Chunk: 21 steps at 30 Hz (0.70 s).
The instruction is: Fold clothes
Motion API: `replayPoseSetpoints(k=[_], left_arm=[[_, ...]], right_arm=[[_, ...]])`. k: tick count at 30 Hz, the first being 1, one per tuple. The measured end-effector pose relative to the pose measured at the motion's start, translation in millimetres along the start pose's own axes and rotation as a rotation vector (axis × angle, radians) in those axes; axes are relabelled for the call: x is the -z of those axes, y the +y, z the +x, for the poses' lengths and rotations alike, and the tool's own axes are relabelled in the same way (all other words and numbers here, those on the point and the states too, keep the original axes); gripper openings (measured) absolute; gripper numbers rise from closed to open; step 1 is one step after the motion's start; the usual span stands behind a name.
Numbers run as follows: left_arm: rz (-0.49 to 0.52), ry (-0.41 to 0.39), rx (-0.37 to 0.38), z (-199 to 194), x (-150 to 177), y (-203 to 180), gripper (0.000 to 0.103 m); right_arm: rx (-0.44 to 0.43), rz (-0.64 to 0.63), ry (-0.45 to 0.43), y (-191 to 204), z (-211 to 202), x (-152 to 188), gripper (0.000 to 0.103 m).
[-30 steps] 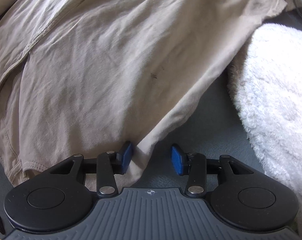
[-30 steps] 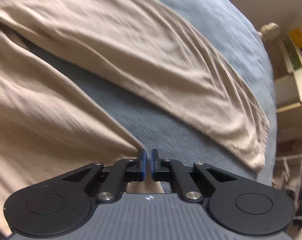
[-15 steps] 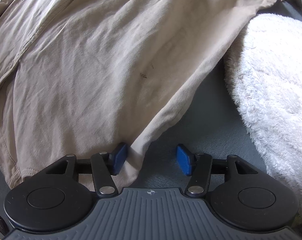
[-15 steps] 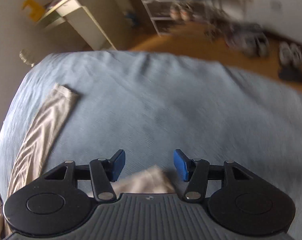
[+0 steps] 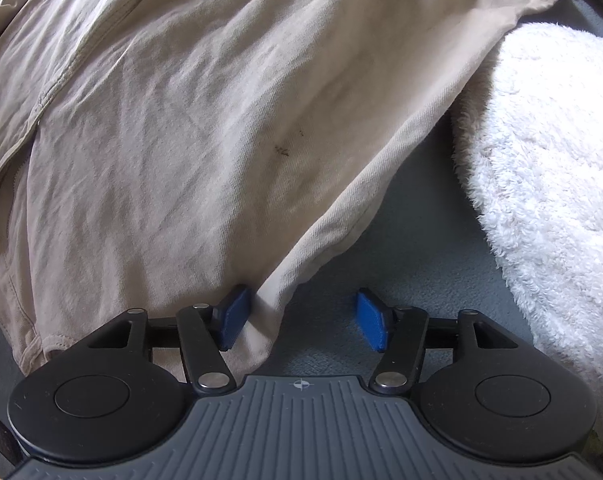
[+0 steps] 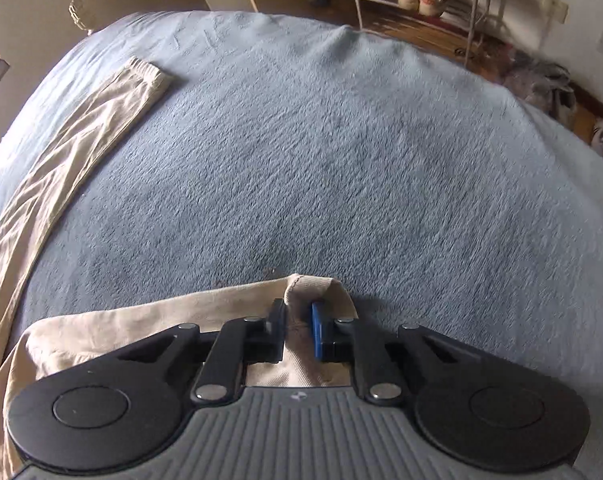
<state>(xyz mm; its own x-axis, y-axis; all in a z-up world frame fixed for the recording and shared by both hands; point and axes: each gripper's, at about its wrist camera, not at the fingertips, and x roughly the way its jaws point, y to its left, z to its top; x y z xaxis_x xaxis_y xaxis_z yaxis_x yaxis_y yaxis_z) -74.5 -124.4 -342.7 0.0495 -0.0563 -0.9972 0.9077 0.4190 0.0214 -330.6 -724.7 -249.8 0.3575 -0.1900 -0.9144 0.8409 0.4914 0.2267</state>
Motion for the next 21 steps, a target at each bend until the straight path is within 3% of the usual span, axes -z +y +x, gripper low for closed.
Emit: replayPoseSetpoints(k=[3,5,7,10,12,13,14,17,21], left_arm=[[0.006,0.007,-0.002,2,-2,0,0.062],[0.010,0.015,-0.001,3,-4,1,0.063],[0.011,0.022,0.004,5,-6,3,0.063],[0.003,0.023,0.011,7,-7,6,0.063],[0.005,0.024,0.010,7,-8,7,0.063],[0.007,0.026,0.009,8,-8,8,0.063],[0.009,0.029,0.008,8,-8,8,0.063],[0.046,0.041,0.006,10,-9,7,0.063],[0.071,0.063,0.007,13,-14,9,0.063]], right_arm=[[0.027,-0.028,-0.038,1,-7,-2,0.020],[0.044,-0.015,-0.040,1,-5,-5,0.038],[0.050,-0.011,-0.054,-1,-4,-8,0.050],[0.068,-0.012,-0.024,-3,6,-9,0.050],[0.078,-0.059,0.003,3,14,-6,0.038],[0.089,-0.105,-0.001,8,15,-4,0.018],[0.078,-0.123,-0.011,12,12,-7,0.012],[0.037,-0.096,-0.125,17,-9,-30,0.011],[0.034,-0.190,-0.202,39,-22,-78,0.011]])
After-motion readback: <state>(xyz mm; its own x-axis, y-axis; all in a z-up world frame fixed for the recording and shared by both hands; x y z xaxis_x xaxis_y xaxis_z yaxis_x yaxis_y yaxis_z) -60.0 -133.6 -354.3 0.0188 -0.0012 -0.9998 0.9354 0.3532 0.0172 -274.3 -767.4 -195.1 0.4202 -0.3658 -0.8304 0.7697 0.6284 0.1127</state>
